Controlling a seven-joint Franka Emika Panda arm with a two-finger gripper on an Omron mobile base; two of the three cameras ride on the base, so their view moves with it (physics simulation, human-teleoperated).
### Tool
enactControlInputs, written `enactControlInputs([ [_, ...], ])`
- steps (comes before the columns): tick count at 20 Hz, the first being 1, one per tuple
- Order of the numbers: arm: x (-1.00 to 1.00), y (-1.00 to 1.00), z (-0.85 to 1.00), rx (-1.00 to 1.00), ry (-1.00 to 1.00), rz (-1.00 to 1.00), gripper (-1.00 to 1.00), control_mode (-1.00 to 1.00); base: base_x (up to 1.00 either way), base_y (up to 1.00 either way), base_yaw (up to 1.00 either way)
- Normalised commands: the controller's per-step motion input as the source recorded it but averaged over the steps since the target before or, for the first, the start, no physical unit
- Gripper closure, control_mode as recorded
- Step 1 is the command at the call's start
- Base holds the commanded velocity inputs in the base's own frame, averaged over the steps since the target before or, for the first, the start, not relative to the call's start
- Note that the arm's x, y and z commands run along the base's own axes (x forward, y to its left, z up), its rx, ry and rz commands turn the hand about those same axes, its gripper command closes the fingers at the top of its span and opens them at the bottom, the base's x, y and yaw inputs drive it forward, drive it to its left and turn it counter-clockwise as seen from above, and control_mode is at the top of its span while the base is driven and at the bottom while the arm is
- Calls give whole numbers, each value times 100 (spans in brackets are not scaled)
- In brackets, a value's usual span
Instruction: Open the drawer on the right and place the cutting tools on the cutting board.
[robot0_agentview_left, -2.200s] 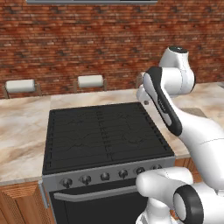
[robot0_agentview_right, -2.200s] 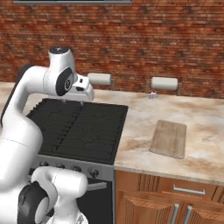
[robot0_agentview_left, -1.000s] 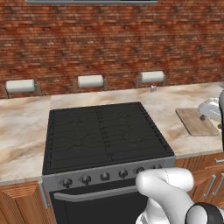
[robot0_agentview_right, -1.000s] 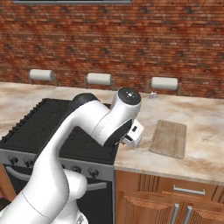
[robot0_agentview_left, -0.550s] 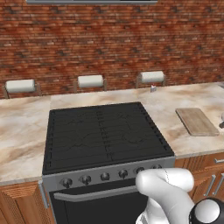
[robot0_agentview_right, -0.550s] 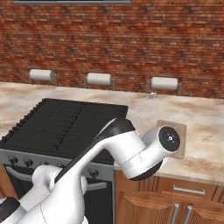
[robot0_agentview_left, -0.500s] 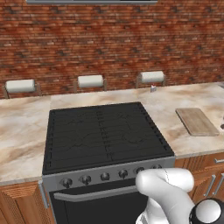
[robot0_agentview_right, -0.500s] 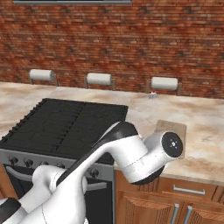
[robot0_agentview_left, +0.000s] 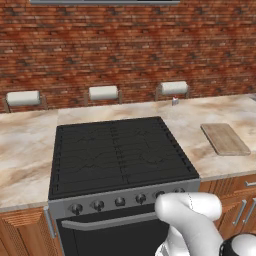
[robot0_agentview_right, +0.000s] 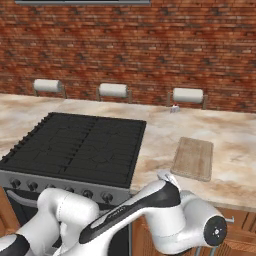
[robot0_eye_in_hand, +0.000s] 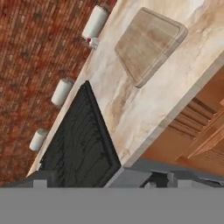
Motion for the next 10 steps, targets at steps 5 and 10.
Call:
enactControlInputs([
  [5, -2, -40, -55, 6, -14, -5, -100, -100, 0, 0, 0],
  [10, 0, -43, -55, 7, -7, -2, -100, -100, 0, 0, 0],
])
